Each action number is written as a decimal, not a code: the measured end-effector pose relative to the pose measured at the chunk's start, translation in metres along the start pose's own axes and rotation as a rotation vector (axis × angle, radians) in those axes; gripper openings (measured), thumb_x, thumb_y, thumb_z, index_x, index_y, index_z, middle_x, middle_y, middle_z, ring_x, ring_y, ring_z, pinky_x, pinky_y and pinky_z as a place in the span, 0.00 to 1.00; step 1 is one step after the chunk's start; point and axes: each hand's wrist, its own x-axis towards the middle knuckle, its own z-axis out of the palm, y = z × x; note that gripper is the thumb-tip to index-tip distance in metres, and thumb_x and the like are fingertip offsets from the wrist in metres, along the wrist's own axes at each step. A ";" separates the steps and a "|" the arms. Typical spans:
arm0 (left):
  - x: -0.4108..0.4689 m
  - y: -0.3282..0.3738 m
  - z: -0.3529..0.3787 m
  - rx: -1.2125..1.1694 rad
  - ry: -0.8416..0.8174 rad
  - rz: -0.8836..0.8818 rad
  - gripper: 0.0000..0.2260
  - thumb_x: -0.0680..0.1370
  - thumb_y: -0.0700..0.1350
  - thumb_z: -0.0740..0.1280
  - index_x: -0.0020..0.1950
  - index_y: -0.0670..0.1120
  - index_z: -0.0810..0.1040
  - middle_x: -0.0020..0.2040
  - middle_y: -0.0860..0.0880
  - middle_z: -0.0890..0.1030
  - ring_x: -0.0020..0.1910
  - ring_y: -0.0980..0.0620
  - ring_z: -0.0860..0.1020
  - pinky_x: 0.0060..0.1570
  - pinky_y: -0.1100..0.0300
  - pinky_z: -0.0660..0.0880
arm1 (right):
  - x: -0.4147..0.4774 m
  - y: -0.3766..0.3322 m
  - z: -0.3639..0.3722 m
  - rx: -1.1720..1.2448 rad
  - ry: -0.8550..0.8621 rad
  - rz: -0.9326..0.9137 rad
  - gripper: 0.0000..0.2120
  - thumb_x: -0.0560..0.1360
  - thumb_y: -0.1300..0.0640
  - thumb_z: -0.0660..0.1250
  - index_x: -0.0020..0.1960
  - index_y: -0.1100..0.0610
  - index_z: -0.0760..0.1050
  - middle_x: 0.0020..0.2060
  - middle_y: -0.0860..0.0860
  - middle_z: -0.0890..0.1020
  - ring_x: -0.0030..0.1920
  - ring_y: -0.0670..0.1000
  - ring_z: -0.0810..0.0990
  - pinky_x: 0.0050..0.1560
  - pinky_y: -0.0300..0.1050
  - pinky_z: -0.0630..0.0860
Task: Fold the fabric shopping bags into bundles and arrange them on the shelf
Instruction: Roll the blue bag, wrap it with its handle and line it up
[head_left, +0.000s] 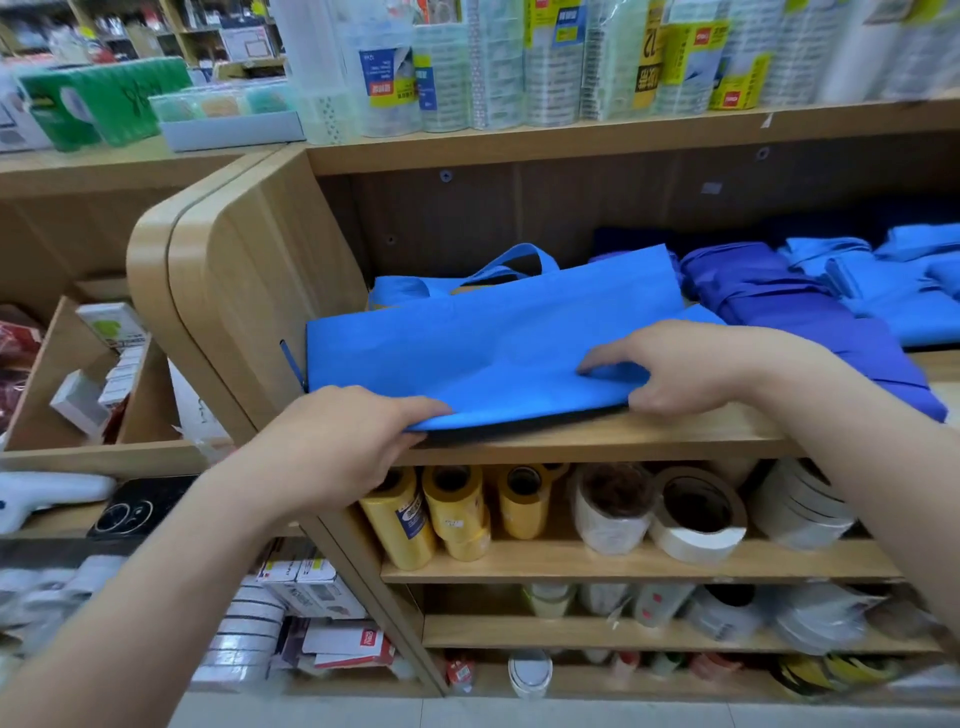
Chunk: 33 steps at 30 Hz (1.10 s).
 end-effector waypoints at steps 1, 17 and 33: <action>0.000 -0.002 -0.006 -0.066 -0.009 0.009 0.12 0.83 0.55 0.53 0.65 0.63 0.69 0.42 0.58 0.75 0.44 0.53 0.74 0.46 0.55 0.73 | -0.001 -0.001 -0.002 0.007 0.004 0.001 0.27 0.76 0.59 0.59 0.72 0.40 0.67 0.70 0.43 0.71 0.68 0.49 0.69 0.66 0.44 0.68; -0.009 0.004 0.010 0.049 0.301 -0.128 0.25 0.78 0.46 0.65 0.71 0.60 0.59 0.58 0.53 0.74 0.56 0.47 0.75 0.45 0.52 0.76 | 0.022 -0.017 -0.009 -0.381 0.358 0.107 0.05 0.68 0.61 0.59 0.38 0.51 0.69 0.32 0.47 0.72 0.37 0.49 0.69 0.59 0.54 0.62; 0.008 0.052 0.002 0.071 0.135 0.008 0.15 0.82 0.60 0.55 0.62 0.56 0.72 0.55 0.53 0.78 0.57 0.48 0.76 0.44 0.56 0.70 | 0.047 -0.025 0.055 -0.182 0.606 0.181 0.27 0.75 0.61 0.58 0.72 0.46 0.63 0.73 0.52 0.63 0.71 0.56 0.60 0.55 0.55 0.63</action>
